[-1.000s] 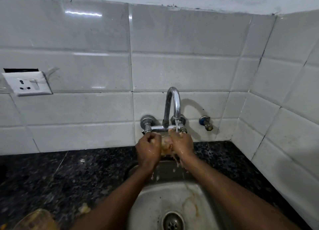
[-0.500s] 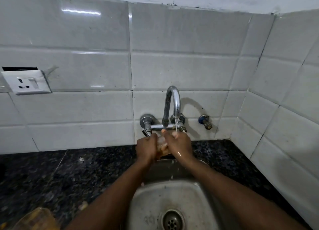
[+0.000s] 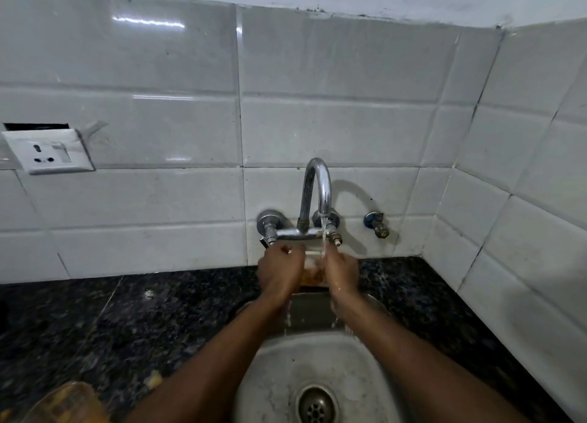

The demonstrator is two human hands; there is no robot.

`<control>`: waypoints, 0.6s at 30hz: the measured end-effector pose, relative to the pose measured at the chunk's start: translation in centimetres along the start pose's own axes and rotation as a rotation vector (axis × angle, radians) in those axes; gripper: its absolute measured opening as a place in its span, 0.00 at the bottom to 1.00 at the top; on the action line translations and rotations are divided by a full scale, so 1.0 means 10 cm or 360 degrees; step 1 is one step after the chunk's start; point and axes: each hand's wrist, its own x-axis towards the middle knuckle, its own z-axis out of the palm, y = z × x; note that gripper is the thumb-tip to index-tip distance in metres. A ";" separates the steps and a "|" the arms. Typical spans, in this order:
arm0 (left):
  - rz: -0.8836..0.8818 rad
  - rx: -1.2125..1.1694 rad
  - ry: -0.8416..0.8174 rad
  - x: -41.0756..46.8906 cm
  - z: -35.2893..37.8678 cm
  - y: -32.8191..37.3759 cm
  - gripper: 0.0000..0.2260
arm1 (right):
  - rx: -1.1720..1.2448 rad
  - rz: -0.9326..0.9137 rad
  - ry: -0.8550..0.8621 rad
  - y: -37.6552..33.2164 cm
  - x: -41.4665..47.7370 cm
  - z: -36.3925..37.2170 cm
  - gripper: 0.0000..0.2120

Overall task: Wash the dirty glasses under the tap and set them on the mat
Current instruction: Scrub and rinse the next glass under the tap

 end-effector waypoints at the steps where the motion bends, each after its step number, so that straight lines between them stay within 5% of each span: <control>1: 0.0227 0.0387 0.0127 0.00 -0.02 0.05 0.11 | 0.0170 0.0283 0.0004 0.06 -0.01 0.02 0.16; 4: 0.0612 0.0806 0.0185 -0.02 -0.06 0.18 0.10 | 0.0339 0.0662 -0.0209 0.08 -0.01 0.03 0.18; 8: 0.0563 0.0673 0.0230 0.06 -0.07 0.09 0.12 | 0.0340 0.0570 -0.0185 -0.07 0.04 0.02 0.14; 13: 0.0141 0.0410 0.0153 0.10 -0.05 -0.03 0.19 | -0.0177 -0.0173 0.0132 -0.07 -0.02 0.08 0.19; 18: -0.0653 -0.0186 -0.0338 0.09 -0.20 0.04 0.15 | -0.0081 -0.0477 -0.0015 -0.02 -0.14 0.07 0.16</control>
